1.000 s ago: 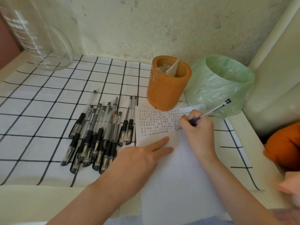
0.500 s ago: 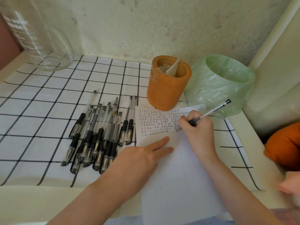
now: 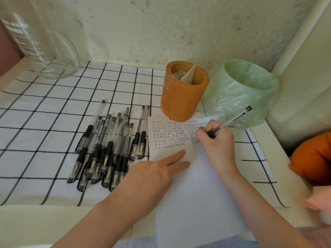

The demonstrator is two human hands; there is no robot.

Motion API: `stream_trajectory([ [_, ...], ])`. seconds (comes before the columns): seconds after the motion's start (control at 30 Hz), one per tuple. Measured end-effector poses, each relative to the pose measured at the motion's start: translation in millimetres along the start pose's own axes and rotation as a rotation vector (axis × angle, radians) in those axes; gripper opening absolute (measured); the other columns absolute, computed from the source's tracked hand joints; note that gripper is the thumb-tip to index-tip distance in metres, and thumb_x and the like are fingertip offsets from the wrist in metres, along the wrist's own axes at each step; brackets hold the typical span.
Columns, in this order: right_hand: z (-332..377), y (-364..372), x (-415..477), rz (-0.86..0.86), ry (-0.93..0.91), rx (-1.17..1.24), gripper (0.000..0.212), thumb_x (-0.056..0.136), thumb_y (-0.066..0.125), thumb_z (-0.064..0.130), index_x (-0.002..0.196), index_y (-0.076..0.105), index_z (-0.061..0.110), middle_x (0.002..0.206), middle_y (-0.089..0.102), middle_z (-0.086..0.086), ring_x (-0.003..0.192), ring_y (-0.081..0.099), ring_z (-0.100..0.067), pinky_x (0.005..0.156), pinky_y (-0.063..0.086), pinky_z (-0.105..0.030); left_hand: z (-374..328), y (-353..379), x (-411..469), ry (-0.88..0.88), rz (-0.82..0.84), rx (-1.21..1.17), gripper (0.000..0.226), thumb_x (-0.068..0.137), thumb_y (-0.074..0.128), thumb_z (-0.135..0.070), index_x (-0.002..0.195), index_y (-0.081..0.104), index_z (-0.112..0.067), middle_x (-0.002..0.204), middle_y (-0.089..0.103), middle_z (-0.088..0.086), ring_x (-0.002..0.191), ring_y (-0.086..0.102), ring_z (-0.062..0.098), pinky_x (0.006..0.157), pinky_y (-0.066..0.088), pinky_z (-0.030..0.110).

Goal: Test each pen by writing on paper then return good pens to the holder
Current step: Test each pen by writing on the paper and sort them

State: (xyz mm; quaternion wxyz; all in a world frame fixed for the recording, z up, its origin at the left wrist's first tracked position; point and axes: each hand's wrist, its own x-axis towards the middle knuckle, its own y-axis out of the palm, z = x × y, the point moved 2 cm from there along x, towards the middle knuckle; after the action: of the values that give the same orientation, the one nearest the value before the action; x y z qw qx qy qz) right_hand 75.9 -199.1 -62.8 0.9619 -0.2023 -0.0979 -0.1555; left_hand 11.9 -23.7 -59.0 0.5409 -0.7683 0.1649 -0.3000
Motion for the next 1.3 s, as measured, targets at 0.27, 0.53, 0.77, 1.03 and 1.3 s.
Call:
stream_trajectory([
  [0.27,28.9,-22.8,5.4,0.136,0.335,0.373,0.039,0.089,0.058,0.042,0.068,0.057,0.009,0.047,0.049,-0.001,0.04,0.041,-0.012,0.038,0.028,-0.02,-8.0,-26.5,10.0,-0.302,-0.059,-0.599,0.029,0.097,0.04,-0.03,0.12,0.053,-0.039,0.074,0.051,-0.023,0.061,0.05,0.001,0.056,0.037,0.014],
  [0.53,59.9,-27.8,-25.3,0.178,0.312,0.508,0.026,0.084,0.064,0.026,0.067,0.056,0.008,0.053,0.056,-0.006,0.044,0.046,-0.015,0.037,0.029,-0.018,-7.6,-28.3,13.4,-0.447,0.016,-0.967,0.052,0.097,0.034,-0.012,0.138,0.016,-0.038,0.081,0.056,-0.008,0.08,0.05,0.022,0.076,0.04,0.026],
  [0.77,65.0,-23.8,-31.6,0.218,0.329,0.465,0.028,0.086,0.064,0.014,0.063,0.048,0.015,0.041,0.041,0.003,0.037,0.032,-0.009,0.039,0.026,-0.016,-8.4,-32.7,15.1,-0.408,0.009,-0.9,0.064,0.094,0.047,-0.016,0.142,0.009,-0.037,0.089,0.068,-0.013,0.084,0.056,0.013,0.074,0.035,0.006],
  [1.03,65.6,-16.7,-35.6,0.368,0.293,0.364,0.017,0.076,0.071,0.024,0.064,0.061,0.018,0.046,0.043,0.001,0.039,0.035,-0.008,0.041,0.028,-0.016,-9.2,-34.9,13.2,-0.406,0.004,-0.83,0.052,0.091,0.052,-0.024,0.135,0.027,-0.038,0.089,0.069,-0.022,0.081,0.059,0.006,0.074,0.041,0.011],
  [1.3,57.5,-16.5,-33.0,0.445,0.308,0.435,0.03,0.072,0.067,0.03,0.083,0.07,0.003,0.054,0.055,0.001,0.047,0.042,-0.011,0.043,0.033,-0.016,0.1,-38.5,9.7,-0.496,-0.102,-0.806,0.021,0.086,0.06,-0.026,0.067,0.06,-0.017,0.047,0.054,-0.014,0.038,0.042,0.006,0.045,0.034,0.012],
])
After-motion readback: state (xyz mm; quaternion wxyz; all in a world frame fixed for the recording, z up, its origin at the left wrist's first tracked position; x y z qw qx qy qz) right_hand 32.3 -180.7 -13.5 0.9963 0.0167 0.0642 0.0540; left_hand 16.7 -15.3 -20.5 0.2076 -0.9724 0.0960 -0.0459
